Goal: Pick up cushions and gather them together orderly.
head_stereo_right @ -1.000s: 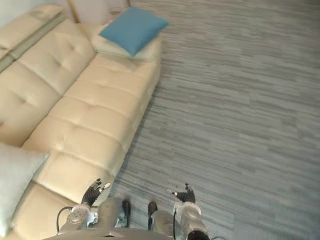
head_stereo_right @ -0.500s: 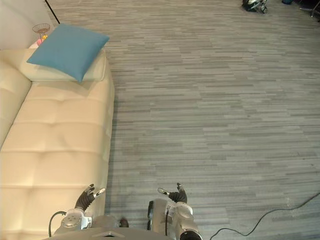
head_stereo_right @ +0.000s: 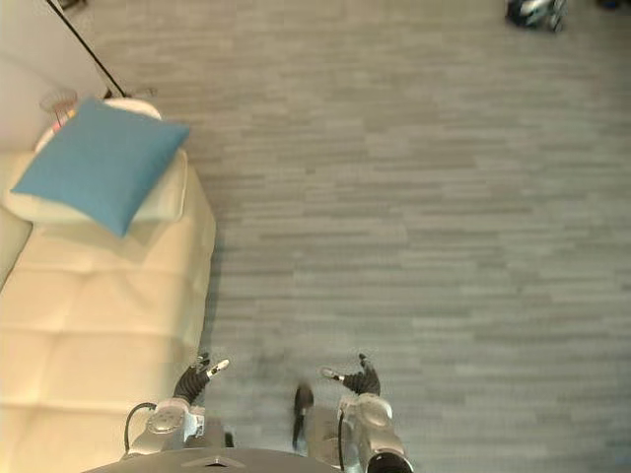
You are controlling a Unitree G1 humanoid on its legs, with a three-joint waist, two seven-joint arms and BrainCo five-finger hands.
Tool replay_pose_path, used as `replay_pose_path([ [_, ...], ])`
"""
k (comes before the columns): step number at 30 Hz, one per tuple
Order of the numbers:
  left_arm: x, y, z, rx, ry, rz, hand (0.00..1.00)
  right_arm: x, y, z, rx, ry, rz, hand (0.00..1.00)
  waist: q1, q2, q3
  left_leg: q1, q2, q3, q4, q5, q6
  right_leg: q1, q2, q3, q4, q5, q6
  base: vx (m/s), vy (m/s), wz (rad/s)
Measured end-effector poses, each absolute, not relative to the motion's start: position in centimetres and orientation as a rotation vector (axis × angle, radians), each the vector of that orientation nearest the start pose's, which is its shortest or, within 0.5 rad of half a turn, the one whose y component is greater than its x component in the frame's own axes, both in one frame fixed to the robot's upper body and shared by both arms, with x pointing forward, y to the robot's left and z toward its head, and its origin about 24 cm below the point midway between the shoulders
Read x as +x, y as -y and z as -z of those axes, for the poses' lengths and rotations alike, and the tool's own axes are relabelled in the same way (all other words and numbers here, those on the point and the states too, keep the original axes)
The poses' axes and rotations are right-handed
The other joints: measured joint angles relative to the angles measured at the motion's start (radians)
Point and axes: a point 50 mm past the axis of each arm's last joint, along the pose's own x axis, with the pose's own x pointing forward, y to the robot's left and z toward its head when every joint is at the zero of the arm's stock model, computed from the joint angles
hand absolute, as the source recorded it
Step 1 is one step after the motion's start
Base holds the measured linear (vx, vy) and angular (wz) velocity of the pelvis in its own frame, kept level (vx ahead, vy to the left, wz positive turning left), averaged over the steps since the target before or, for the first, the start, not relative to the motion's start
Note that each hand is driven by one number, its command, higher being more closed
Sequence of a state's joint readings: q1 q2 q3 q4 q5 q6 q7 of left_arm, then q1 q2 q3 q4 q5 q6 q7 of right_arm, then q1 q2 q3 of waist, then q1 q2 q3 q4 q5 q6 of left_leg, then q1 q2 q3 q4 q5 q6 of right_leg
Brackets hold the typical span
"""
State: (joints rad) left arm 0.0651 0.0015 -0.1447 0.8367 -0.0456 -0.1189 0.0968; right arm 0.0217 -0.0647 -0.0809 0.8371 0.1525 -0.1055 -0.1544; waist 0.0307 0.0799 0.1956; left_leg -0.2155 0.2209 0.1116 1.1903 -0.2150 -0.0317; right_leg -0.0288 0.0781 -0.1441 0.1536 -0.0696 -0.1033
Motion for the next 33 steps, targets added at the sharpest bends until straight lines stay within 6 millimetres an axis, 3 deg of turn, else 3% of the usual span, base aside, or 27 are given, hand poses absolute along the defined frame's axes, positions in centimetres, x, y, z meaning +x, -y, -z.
replay_pose_path([
  [1,15.2,-13.2,13.0,0.041,-0.773,0.012,0.0,16.7,19.7,12.3,0.049,-0.745,0.328,0.0,0.006,0.001,0.001,-0.063,-0.009,0.019,-0.055,-0.014,0.012,0.044,0.002,-0.001,-0.037,-0.005,-0.001,0.47,-0.049,0.21],
  [4,15.7,-13.2,12.4,0.038,-0.731,0.016,0.0,16.4,20.0,12.3,0.066,-0.749,0.353,0.0,0.038,-0.001,0.003,-0.135,-0.097,0.077,-0.55,-0.022,-0.003,0.147,-0.008,-0.007,-0.131,-0.006,0.034,0.37,0.012,0.07],
  [6,15.7,-13.1,12.3,0.034,-0.725,0.021,0.0,16.4,20.1,12.3,0.069,-0.749,0.357,0.0,0.055,-0.001,0.0,-0.123,-0.149,0.081,-0.853,0.07,-0.017,0.207,-0.015,-0.008,-0.178,-0.028,0.061,0.43,0.085,-0.02],
  [7,15.6,-13.1,12.3,0.033,-0.727,0.025,0.0,16.5,20.0,12.3,0.069,-0.746,0.355,0.0,0.057,0.0,0.0,-0.118,-0.161,0.08,-0.934,0.128,0.004,0.234,-0.016,-0.007,-0.181,-0.059,0.079,0.46,0.135,0.01],
  [8,15.6,-13.2,12.3,0.034,-0.728,0.029,0.0,16.5,19.9,12.3,0.071,-0.746,0.352,0.0,0.057,-0.008,-0.004,-0.119,-0.167,0.081,-0.913,0.169,0.049,0.242,-0.025,-0.006,-0.158,-0.095,0.094,0.59,0.191,0.05],
  [10,15.7,-13.6,12.3,0.043,-0.728,0.023,0.0,16.4,19.5,12.4,0.076,-0.752,0.343,0.0,0.057,-0.035,-0.031,-0.125,-0.205,0.088,-0.857,0.191,0.129,0.204,-0.076,0.0,0.007,-0.206,0.142,0.5,0.152,0.05],
  [11,15.7,-13.7,12.4,0.043,-0.731,0.018,0.0,16.3,19.3,12.5,0.078,-0.759,0.341,0.0,0.056,-0.061,-0.041,-0.113,-0.224,0.103,-0.857,0.154,0.123,0.141,-0.103,0.004,0.155,-0.239,0.193,0.57,0.151,-0.04],
  [12,15.6,-14.0,12.4,0.051,-0.734,0.016,0.0,16.3,19.0,12.6,0.082,-0.759,0.335,0.0,0.057,-0.076,-0.047,-0.093,-0.238,0.105,-0.862,0.132,0.127,0.075,-0.128,0.02,0.314,-0.237,0.221,0.66,0.19,0.02],
  [13,15.6,-14.3,12.5,0.064,-0.738,0.018,0.0,16.3,18.5,12.6,0.094,-0.761,0.327,0.0,0.048,-0.092,-0.043,-0.051,-0.256,0.097,-0.862,0.101,0.127,-0.013,-0.157,0.04,0.55,-0.175,0.306,0.63,0.189,0.26],
  [14,15.4,-14.5,12.7,0.08,-0.756,0.024,0.0,16.1,17.9,12.8,0.11,-0.769,0.319,0.0,0.032,-0.106,-0.038,0.01,-0.278,0.074,-0.863,0.072,0.137,-0.084,-0.184,0.048,0.778,-0.126,0.339,0.53,0.14,0.47],
  [15,15.2,-14.6,12.9,0.085,-0.77,0.025,0.0,15.6,17.7,13.0,0.116,-0.782,0.315,0.0,0.022,-0.107,-0.036,0.052,-0.287,0.059,-0.867,0.057,0.14,-0.11,-0.2,0.037,0.868,-0.132,0.315,0.53,0.102,0.67],
  [17,14.6,-14.6,13.2,0.098,-0.794,0.037,0.0,14.8,17.9,13.1,0.112,-0.79,0.314,0.0,0.004,-0.097,-0.031,0.193,-0.312,-0.013,-0.949,0.043,0.142,-0.197,-0.237,-0.039,0.93,-0.181,0.223,0.54,0.064,0.78],
  [20,14.9,-14.4,13.1,0.098,-0.788,0.044,0.0,15.1,18.2,12.9,0.104,-0.772,0.313,0.0,-0.01,-0.093,-0.024,0.256,-0.314,-0.108,-0.996,0.041,0.139,-0.29,-0.216,-0.052,0.748,-0.22,0.2,0.46,-0.04,0.99],
  [21,15.2,-14.2,13.0,0.103,-0.78,0.058,0.0,15.3,18.7,12.7,0.094,-0.764,0.318,0.0,-0.022,-0.087,-0.019,0.283,-0.308,-0.18,-1.004,0.031,0.122,-0.309,-0.186,0.013,0.496,-0.204,0.208,0.45,-0.124,1.57],
  [22,15.4,-14.2,13.0,0.106,-0.775,0.061,0.0,15.3,18.9,12.7,0.094,-0.762,0.327,0.0,-0.03,-0.088,-0.02,0.294,-0.309,-0.232,-1.0,0.016,0.098,-0.297,-0.177,0.094,0.29,-0.147,0.22,0.54,-0.197,1.85],
  [24,15.5,-14.3,13.0,0.117,-0.778,0.063,0.0,14.3,19.0,13.2,0.108,-0.795,0.352,0.0,-0.024,-0.111,-0.03,0.313,-0.315,-0.279,-0.978,-0.036,0.053,-0.277,-0.209,0.184,0.07,-0.006,0.229,0.43,-0.253,1.71],
  [25,15.3,-14.7,13.2,0.126,-0.79,0.058,0.0,14.0,18.9,13.4,0.108,-0.808,0.354,0.0,-0.022,-0.128,-0.04,0.312,-0.31,-0.292,-0.932,-0.081,0.036,-0.276,-0.221,0.182,0.087,0.056,0.223,0.42,-0.35,1.69],
  [26,15.0,-15.0,13.3,0.127,-0.802,0.048,0.0,14.0,19.1,13.4,0.103,-0.811,0.354,0.0,-0.024,-0.121,-0.039,0.303,-0.29,-0.316,-0.861,-0.135,0.013,-0.275,-0.218,0.152,0.157,0.108,0.212,0.42,-0.397,1.36],
  [27,14.7,-14.9,13.5,0.116,-0.813,0.039,0.0,14.7,19.5,13.2,0.092,-0.797,0.352,0.0,-0.017,-0.082,-0.038,0.28,-0.249,-0.321,-0.778,-0.16,-0.017,-0.272,-0.197,0.102,0.207,0.063,0.188,0.47,-0.461,1.08],
  [29,14.5,-14.6,13.5,0.066,-0.818,0.01,0.0,15.6,20.4,12.6,0.07,-0.766,0.357,0.0,-0.004,-0.035,-0.04,0.161,-0.182,-0.261,-0.563,-0.132,-0.059,-0.241,-0.169,0.019,0.208,0.016,0.153,0.39,-0.396,0.86],
  [30,14.5,-14.4,13.5,0.038,-0.818,-0.008,0.0,15.6,20.7,12.6,0.065,-0.765,0.361,0.0,-0.003,-0.023,-0.034,0.116,-0.136,-0.199,-0.47,-0.088,-0.068,-0.199,-0.153,-0.012,0.189,0.0,0.137,0.31,-0.331,0.89],
  [31,14.6,-14.4,13.5,0.027,-0.816,-0.013,0.0,15.3,20.7,12.7,0.066,-0.771,0.365,0.0,0.006,-0.02,-0.03,0.088,-0.092,-0.128,-0.402,-0.073,-0.058,-0.144,-0.143,-0.045,0.156,-0.008,0.121,0.28,-0.278,0.72],
  [33,14.4,-14.4,13.5,0.01,-0.814,-0.025,0.0,15.1,20.8,12.7,0.074,-0.774,0.375,0.0,0.018,-0.025,-0.029,0.084,-0.056,-0.012,-0.393,-0.08,-0.045,-0.054,-0.144,-0.095,0.097,-0.015,0.108,0.29,-0.253,0.57],
])
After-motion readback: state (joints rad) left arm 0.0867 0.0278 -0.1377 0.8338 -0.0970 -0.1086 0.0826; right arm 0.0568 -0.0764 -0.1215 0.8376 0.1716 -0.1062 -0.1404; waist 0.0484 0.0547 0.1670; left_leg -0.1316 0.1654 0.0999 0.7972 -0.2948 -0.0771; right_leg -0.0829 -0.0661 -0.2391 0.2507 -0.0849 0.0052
